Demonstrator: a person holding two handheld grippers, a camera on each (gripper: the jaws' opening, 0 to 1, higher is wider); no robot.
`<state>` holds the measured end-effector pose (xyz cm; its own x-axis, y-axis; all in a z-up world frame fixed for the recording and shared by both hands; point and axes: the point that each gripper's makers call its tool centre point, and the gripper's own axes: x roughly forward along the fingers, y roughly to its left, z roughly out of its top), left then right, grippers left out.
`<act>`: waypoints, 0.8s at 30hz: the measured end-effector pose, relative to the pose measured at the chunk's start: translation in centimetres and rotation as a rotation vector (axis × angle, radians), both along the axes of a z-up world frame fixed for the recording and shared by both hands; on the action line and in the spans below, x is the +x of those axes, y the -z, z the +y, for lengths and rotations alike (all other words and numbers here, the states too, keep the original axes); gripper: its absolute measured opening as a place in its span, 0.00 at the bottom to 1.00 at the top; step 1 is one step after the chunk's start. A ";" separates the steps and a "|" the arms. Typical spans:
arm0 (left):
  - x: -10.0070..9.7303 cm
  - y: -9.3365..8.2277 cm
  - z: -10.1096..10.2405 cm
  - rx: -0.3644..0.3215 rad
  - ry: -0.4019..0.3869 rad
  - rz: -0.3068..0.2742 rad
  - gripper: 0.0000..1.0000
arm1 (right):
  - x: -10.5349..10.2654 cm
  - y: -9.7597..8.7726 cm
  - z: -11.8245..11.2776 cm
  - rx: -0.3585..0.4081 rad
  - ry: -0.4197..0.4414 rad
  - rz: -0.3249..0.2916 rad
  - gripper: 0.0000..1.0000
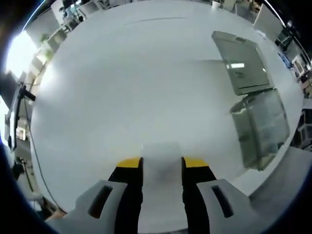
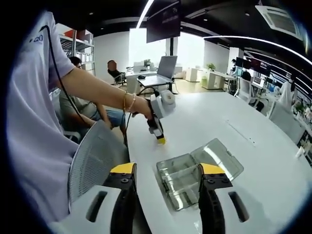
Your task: Insert the divider into the dual guide fixture by aligning both edges with the guide slots and pushing it downward to the bottom, including one-sided entry, uneven engagement, binding, and posture correction.
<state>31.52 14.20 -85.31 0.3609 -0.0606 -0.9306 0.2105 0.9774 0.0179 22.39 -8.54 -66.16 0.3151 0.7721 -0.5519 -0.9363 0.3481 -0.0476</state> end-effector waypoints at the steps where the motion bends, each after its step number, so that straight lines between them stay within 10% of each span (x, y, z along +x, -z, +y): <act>1: 0.0 0.0 0.0 0.000 0.001 -0.002 0.29 | 0.0 0.0 0.0 -0.001 0.000 0.001 0.47; 24: 1.4 -5.3 -4.3 -0.080 0.166 -0.263 0.29 | 2.7 -0.6 -0.4 0.073 0.103 0.062 0.35</act>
<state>32.88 9.91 -79.96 0.5676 -0.2077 -0.7967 0.3652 0.9308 0.0176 25.05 -8.90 -65.56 0.3617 0.7766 -0.5158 -0.8959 0.4426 0.0381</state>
